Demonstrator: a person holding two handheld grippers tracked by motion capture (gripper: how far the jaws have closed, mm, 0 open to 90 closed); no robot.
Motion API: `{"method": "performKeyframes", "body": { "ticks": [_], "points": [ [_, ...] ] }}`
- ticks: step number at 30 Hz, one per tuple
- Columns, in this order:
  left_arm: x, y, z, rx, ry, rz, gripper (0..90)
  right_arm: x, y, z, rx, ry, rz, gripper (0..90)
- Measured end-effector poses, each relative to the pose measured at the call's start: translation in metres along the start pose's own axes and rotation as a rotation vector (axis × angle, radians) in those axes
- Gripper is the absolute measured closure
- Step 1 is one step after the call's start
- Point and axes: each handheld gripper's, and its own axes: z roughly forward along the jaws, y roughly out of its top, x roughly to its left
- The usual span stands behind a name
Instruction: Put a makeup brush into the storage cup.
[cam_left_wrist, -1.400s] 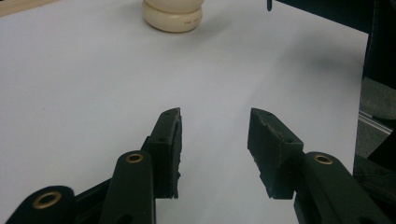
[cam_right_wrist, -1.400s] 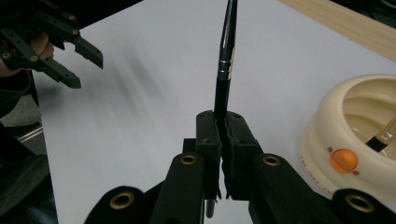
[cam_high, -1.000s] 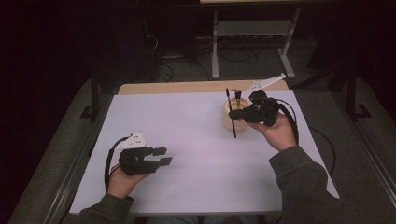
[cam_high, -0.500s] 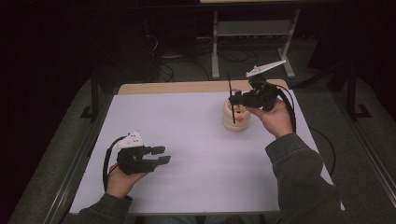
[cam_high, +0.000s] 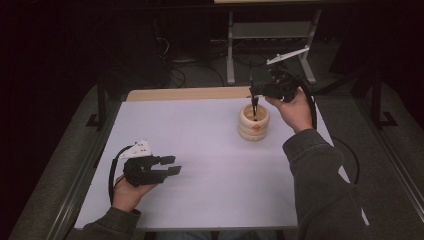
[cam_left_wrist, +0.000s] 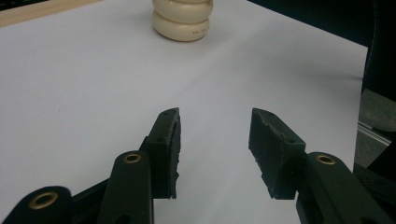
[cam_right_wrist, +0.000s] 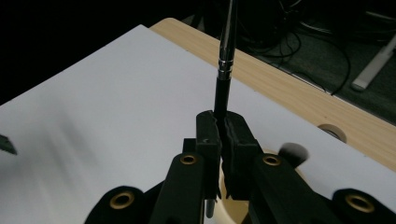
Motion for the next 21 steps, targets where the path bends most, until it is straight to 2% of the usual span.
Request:
{"method": "performKeyframes", "body": {
  "ticks": [9,14,21],
  "points": [
    [0.001,0.0,-0.002,-0.006,0.002,-0.011,53.0,-0.02,-0.003,0.008,-0.003,-0.042,0.057,85.0],
    [0.001,0.0,-0.001,-0.008,-0.001,-0.005,52.9,-0.024,-0.004,0.012,-0.004,-0.073,0.063,85.0],
    [0.002,0.0,-0.002,-0.011,-0.003,-0.002,52.7,-0.025,-0.009,0.02,-0.024,-0.08,0.079,85.0]
  ]
}}
